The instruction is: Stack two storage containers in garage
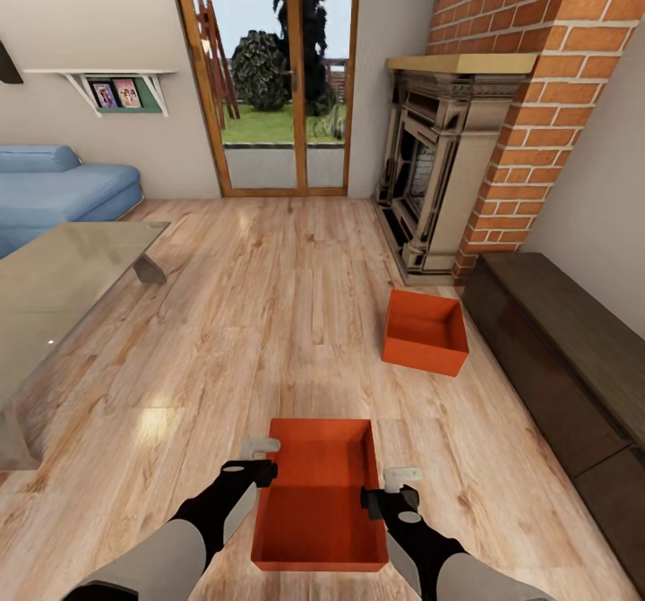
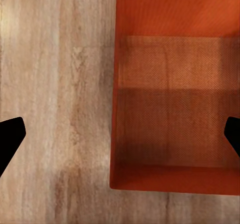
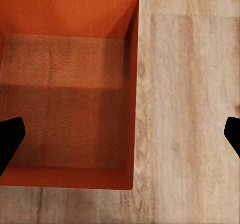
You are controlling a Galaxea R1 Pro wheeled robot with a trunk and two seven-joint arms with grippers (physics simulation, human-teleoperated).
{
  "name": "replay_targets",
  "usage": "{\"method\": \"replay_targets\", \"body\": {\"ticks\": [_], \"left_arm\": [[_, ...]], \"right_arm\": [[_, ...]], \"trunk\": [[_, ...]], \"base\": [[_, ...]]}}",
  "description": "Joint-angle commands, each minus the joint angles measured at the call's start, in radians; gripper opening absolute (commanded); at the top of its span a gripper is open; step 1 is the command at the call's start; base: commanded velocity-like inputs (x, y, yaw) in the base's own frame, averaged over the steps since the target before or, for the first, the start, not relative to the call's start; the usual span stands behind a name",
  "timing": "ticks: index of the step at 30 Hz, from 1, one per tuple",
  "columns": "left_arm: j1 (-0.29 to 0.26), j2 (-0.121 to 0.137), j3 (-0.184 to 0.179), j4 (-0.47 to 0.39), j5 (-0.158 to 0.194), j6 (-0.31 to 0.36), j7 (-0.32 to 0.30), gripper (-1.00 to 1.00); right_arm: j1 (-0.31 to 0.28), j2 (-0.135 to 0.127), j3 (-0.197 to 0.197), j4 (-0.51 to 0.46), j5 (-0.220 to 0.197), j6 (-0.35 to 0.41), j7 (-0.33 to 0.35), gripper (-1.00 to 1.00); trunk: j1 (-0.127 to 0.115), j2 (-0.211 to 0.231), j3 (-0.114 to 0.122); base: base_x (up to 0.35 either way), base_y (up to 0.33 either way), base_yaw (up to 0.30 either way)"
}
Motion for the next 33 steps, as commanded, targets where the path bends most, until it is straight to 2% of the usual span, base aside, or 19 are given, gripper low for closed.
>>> {"method": "replay_targets", "body": {"ticks": [1,3,16,24,29,33], "left_arm": [[0.0,0.0,-0.008,-0.002,0.01,0.006,0.007,1.0],[0.0,0.0,-0.008,-0.002,0.01,0.007,0.007,1.0],[0.0,0.005,-0.006,0.007,0.014,0.008,0.008,1.0],[0.0,0.01,-0.008,0.046,0.013,0.002,0.007,1.0],[0.0,0.027,-0.008,0.07,0.022,-0.043,0.007,1.0],[0.0,0.028,-0.009,0.077,0.021,-0.051,0.007,1.0]], "right_arm": [[-0.001,0.0,0.008,0.001,-0.001,-0.002,-0.006,1.0],[0.0,0.001,0.008,0.001,-0.001,-0.001,-0.006,1.0],[-0.001,-0.001,0.007,0.001,-0.001,-0.001,-0.015,1.0],[-0.001,-0.002,0.003,-0.008,-0.008,-0.001,-0.016,1.0],[-0.001,-0.001,0.005,-0.01,-0.008,-0.001,-0.014,1.0],[-0.001,-0.001,0.005,-0.01,-0.005,-0.001,-0.014,1.0]], "trunk": [[0.0,0.0,-0.001],[0.0,0.0,-0.001],[0.05,-0.091,-0.041],[0.08,-0.147,-0.067],[0.1,-0.182,-0.082],[0.115,-0.21,-0.095]], "base": [[0.0,0.0,0.0],[0.0,0.0,0.0],[0.0,0.0,0.0],[0.0,0.0,0.0],[0.0,0.0,0.0],[0.0,0.0,0.0]]}}
